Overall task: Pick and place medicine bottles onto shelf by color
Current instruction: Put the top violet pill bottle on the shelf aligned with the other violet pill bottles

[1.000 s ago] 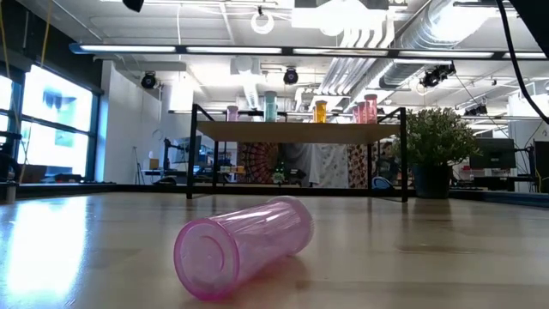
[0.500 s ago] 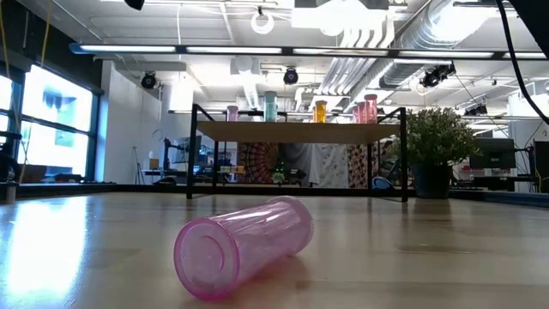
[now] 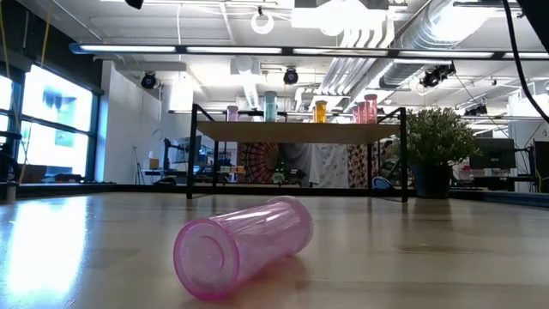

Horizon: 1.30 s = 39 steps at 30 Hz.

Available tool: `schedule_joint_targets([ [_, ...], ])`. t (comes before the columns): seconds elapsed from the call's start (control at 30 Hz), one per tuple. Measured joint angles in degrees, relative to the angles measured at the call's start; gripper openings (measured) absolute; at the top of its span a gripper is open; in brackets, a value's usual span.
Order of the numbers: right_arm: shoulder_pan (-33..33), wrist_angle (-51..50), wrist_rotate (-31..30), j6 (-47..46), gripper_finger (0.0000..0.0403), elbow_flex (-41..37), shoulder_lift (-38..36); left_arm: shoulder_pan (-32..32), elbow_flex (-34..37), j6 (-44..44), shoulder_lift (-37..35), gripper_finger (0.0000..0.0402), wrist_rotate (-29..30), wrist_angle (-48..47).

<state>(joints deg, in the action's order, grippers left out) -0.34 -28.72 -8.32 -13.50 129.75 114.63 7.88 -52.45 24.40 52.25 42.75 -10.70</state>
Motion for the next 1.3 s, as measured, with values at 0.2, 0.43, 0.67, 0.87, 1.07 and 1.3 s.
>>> schedule_joint_targets([
  [0.2,-1.3,-0.3,0.0,0.5,0.0216,0.0,-4.0,0.0,0.0,-3.0,1.7,0.0104,3.3,0.1],
  [0.43,-3.4,-3.7,-2.7,4.5,0.0216,0.0,-9.4,0.9,0.0,-4.1,8.2,0.0104,15.6,0.2],
  [0.67,-5.5,-8.0,-8.4,10.8,0.0216,0.0,-14.9,3.1,3.5,5.0,15.2,0.0102,30.2,3.0],
  [0.87,-7.9,-11.2,-10.3,12.6,0.0216,0.0,-18.8,3.5,11.8,6.7,17.9,0.0102,32.1,17.0],
  [1.07,-10.3,-15.8,-10.6,13.5,0.0216,0.0,-20.3,0.8,16.8,-2.9,23.3,0.0101,32.5,37.5],
  [1.3,-12.4,-20.5,-10.5,14.0,0.0216,-0.1,-20.4,-4.4,17.1,-12.1,32.1,0.0101,29.5,50.8],
])
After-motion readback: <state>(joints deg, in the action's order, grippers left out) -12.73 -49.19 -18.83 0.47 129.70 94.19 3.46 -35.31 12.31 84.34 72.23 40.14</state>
